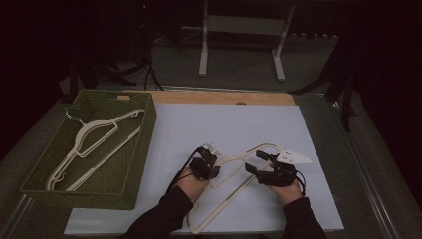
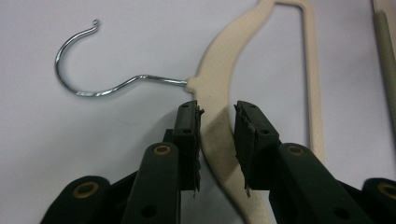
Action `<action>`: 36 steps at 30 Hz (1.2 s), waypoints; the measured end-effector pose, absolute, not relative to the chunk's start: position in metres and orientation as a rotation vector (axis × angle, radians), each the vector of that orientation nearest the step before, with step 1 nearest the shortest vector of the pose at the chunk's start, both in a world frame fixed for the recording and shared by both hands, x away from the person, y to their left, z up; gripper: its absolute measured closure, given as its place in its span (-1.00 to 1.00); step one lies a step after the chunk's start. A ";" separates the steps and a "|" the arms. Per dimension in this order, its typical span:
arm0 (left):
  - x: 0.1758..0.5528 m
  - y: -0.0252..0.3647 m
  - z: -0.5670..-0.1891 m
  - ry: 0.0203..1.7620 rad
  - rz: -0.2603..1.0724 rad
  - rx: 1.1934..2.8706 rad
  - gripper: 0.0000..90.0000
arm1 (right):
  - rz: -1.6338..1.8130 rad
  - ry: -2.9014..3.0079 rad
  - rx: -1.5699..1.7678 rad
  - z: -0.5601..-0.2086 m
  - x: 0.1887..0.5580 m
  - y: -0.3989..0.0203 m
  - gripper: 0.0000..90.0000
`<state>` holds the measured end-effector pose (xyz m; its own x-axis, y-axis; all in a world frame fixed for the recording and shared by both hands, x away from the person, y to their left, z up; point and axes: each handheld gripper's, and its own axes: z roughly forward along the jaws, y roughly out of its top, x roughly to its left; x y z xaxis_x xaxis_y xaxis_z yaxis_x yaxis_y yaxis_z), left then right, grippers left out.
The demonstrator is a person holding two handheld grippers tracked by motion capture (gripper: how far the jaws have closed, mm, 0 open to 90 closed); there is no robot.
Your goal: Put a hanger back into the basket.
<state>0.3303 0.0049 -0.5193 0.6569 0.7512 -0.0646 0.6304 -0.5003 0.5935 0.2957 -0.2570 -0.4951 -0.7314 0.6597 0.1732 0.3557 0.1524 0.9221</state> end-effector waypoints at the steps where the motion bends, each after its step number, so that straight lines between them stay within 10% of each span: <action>1: 0.330 0.005 -0.519 1.067 0.270 2.286 0.62 | 1.607 2.161 0.984 -0.495 0.296 -0.257 -0.37; 10: 0.333 0.016 -0.509 1.066 0.256 2.233 0.65 | 1.539 2.188 0.971 -0.498 0.298 -0.252 -0.38; 13: 0.336 0.019 -0.507 1.063 0.289 2.252 1.00 | 1.455 2.203 0.961 -0.499 0.302 -0.246 -0.37; 23: 0.331 0.005 -0.516 1.055 0.254 2.348 0.26 | 1.446 2.226 0.951 -0.498 0.302 -0.241 -0.39; 27: 0.318 -0.002 -0.518 0.972 0.357 2.366 0.63 | 1.463 2.214 0.961 -0.498 0.302 -0.244 -0.39; 36: 0.317 0.001 -0.519 0.943 0.364 2.352 0.66 | 1.416 2.263 0.939 -0.502 0.302 -0.239 -0.38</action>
